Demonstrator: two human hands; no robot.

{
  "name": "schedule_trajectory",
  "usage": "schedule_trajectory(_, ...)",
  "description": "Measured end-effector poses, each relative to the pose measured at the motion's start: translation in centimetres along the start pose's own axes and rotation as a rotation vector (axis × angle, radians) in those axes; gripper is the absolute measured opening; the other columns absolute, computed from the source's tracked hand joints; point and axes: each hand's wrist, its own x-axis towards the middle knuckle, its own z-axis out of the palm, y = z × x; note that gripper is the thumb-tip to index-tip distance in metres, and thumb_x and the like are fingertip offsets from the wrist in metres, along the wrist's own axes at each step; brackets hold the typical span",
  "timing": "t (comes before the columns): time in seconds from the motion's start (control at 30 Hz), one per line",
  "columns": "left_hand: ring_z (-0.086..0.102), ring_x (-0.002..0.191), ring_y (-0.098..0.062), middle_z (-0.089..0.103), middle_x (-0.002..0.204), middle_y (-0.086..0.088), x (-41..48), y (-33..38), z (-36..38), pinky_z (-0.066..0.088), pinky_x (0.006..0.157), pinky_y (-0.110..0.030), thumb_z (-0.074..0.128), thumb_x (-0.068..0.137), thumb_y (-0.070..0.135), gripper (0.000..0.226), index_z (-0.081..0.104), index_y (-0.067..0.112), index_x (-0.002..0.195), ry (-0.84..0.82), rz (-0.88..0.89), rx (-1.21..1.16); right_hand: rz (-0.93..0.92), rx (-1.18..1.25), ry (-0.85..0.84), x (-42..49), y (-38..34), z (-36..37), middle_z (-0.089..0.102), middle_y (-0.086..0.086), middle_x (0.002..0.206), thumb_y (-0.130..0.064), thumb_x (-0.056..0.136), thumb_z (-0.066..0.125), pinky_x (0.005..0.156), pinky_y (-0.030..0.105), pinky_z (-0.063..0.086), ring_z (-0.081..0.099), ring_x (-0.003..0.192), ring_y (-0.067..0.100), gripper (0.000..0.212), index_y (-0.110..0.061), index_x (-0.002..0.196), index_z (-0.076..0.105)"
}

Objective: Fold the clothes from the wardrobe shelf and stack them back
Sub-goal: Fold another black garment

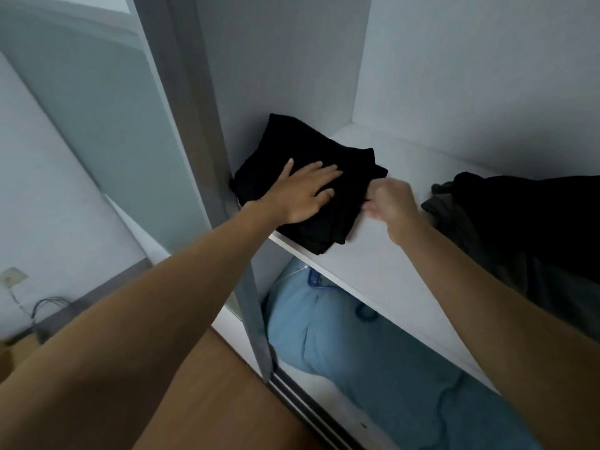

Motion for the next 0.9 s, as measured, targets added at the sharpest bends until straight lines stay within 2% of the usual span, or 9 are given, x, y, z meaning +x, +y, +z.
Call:
schedule_trajectory(0.07, 0.01, 0.153, -0.01, 0.023, 0.164, 0.012, 0.4, -0.6, 1.3, -0.008, 0.123, -0.049, 0.035, 0.107, 0.033, 0.05, 0.028, 0.028, 0.156, 0.052, 0.017, 0.043, -0.122, -0.18, 0.098, 0.8, -0.2, -1.4, 0.063, 0.011, 0.078, -0.02, 0.09, 0.056, 0.051, 0.024, 0.048, 0.057, 0.05, 0.012, 0.02, -0.013, 0.072, 0.061)
schedule_trajectory(0.13, 0.013, 0.152, -0.01, 0.026, 0.163, 0.012, 0.8, -0.7, 1.8, -0.006, 0.123, -0.048, 0.039, 0.105, 0.031, 0.049, 0.032, 0.027, 0.154, 0.107, 0.046, 0.032, -0.148, -0.275, 0.047, 1.2, -1.4, -1.4, 0.066, 0.004, 0.071, -0.051, 0.086, 0.06, 0.054, 0.026, 0.05, 0.059, 0.05, 0.012, 0.042, -0.011, 0.073, 0.064)
schedule_trajectory(0.2, 0.015, 0.152, -0.01, 0.029, 0.162, 0.011, 0.9, -0.9, 1.7, -0.004, 0.123, -0.047, 0.042, 0.105, 0.029, 0.049, 0.034, 0.025, 0.153, 0.124, 0.056, 0.0, -0.11, -0.363, -0.038, 1.5, -2.0, -0.4, 0.067, -0.001, 0.068, -0.064, 0.079, 0.061, 0.059, 0.029, 0.055, 0.066, 0.056, 0.014, 0.049, -0.017, 0.068, 0.061)
schedule_trajectory(0.33, 0.017, 0.152, -0.014, 0.032, 0.161, 0.003, 0.7, -1.0, 1.0, -0.004, 0.124, -0.045, 0.046, 0.103, 0.024, 0.05, 0.036, 0.021, 0.152, 0.176, 0.045, 0.012, -0.104, -0.419, -0.02, 1.8, -1.4, 1.0, 0.065, 0.012, 0.085, -0.026, 0.089, 0.062, 0.079, 0.049, 0.06, 0.067, 0.084, 0.034, 0.023, -0.012, 0.071, 0.055)
schedule_trajectory(0.43, 0.021, 0.151, -0.02, 0.035, 0.16, -0.002, 1.0, -0.8, 0.2, -0.003, 0.124, -0.05, 0.045, 0.1, 0.026, 0.048, 0.043, 0.017, 0.147, 0.338, 0.057, 0.159, -0.091, -0.09, 0.159, 1.4, -0.7, 1.6, 0.061, 0.007, 0.075, -0.009, 0.09, 0.052, 0.061, 0.037, 0.055, 0.063, 0.072, 0.028, 0.017, -0.008, 0.075, 0.058)
schedule_trajectory(0.53, 0.022, 0.151, -0.022, 0.036, 0.159, -0.001, 2.0, -0.4, -0.2, -0.001, 0.123, -0.054, 0.039, 0.1, 0.038, 0.049, 0.047, 0.021, 0.144, 0.446, 0.051, 0.267, -0.071, -0.05, 0.176, 0.8, 0.6, 2.4, 0.067, 0.011, 0.097, -0.012, 0.095, 0.048, 0.079, 0.038, 0.057, 0.066, 0.089, 0.027, 0.019, -0.004, 0.102, 0.063)
schedule_trajectory(0.63, 0.013, 0.153, -0.021, 0.026, 0.164, 0.002, 3.3, -1.1, 0.4, -0.003, 0.123, -0.053, 0.033, 0.102, 0.049, 0.052, 0.038, 0.03, 0.15, 0.25, -0.074, 0.235, -0.033, -0.137, 0.07, 1.1, 1.5, 2.1, 0.067, 0.012, 0.107, -0.019, 0.097, 0.05, 0.069, 0.04, 0.06, 0.066, 0.095, 0.029, 0.017, -0.009, 0.107, 0.061)
schedule_trajectory(0.8, 0.009, 0.153, -0.019, 0.022, 0.165, 0.006, 5.2, -2.9, 1.1, -0.002, 0.122, -0.055, 0.032, 0.101, 0.054, 0.054, 0.032, 0.036, 0.152, 0.081, -0.109, 0.157, -0.014, -0.455, -0.01, 2.2, 1.5, 0.4, 0.059, 0.011, 0.08, -0.044, 0.092, 0.059, 0.068, 0.043, 0.045, 0.055, 0.075, 0.031, 0.037, -0.02, 0.067, 0.046)
schedule_trajectory(0.9, 0.007, 0.154, -0.019, 0.02, 0.165, 0.006, 5.7, -3.4, 0.8, -0.003, 0.122, -0.055, 0.032, 0.101, 0.056, 0.055, 0.031, 0.037, 0.153, 0.031, -0.112, 0.125, 0.036, -0.526, 0.011, 1.9, 1.0, 0.4, 0.066, 0.015, 0.085, -0.053, 0.09, 0.06, 0.068, 0.044, 0.046, 0.057, 0.07, 0.03, 0.043, -0.019, 0.067, 0.044)
